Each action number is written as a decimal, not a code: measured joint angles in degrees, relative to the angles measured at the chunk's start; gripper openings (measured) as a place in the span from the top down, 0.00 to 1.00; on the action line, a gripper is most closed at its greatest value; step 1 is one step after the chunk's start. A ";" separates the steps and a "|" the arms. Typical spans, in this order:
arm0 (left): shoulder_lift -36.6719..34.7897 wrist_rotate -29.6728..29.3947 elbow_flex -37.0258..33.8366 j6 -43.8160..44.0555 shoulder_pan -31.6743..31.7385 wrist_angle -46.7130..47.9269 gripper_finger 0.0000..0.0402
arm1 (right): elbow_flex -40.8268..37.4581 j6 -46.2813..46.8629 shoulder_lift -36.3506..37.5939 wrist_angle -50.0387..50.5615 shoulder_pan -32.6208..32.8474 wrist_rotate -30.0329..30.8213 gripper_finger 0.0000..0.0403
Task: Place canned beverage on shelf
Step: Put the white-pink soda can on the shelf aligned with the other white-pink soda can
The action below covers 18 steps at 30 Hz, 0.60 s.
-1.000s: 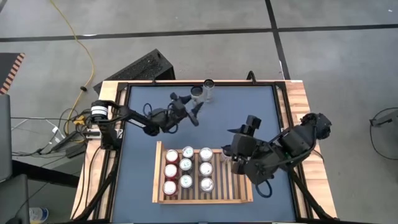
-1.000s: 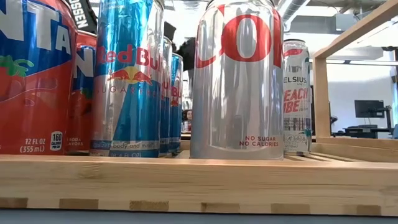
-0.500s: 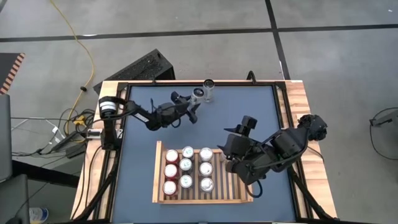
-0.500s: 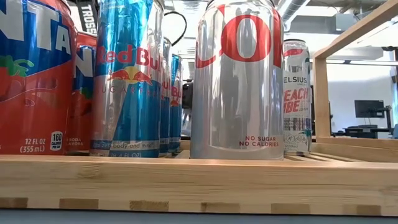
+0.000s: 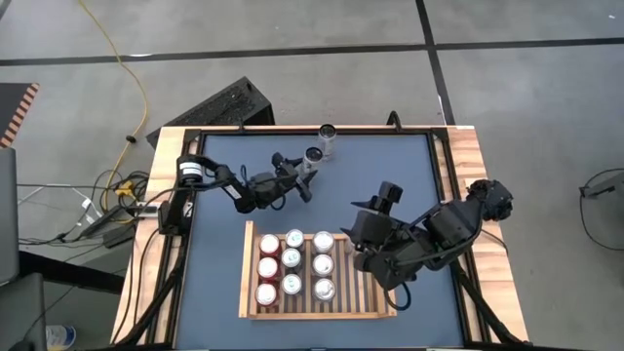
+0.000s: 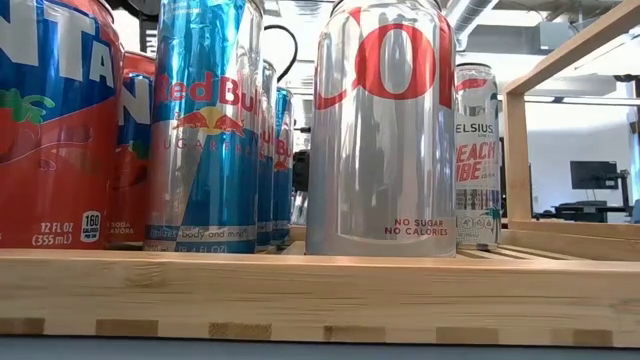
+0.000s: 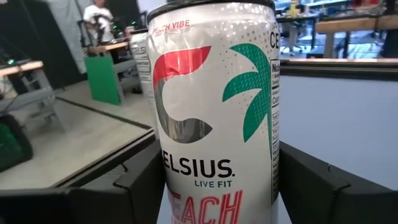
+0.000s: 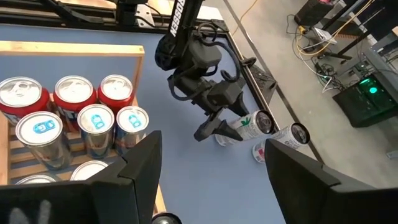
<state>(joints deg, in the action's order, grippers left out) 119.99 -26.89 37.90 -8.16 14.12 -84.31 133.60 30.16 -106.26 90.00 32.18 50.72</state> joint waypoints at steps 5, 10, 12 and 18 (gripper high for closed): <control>-0.45 3.12 -0.12 -2.08 -0.43 -0.07 0.31 | 0.00 0.00 0.00 0.00 -0.04 -0.01 0.35; -0.46 4.39 -0.21 -0.61 -0.45 4.56 0.24 | 0.00 0.16 0.00 0.00 -0.04 -1.50 0.35; -0.47 4.12 -0.20 -0.44 -0.45 5.13 0.24 | 0.00 0.24 0.00 0.00 -0.04 -1.75 0.35; -0.47 2.19 -0.20 -1.08 -0.43 3.92 0.24 | 0.00 1.36 0.00 0.00 -0.04 -2.15 0.35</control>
<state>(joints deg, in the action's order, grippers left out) 119.52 -24.70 37.69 -9.24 13.69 -80.39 133.60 31.52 -106.26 90.00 32.14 48.57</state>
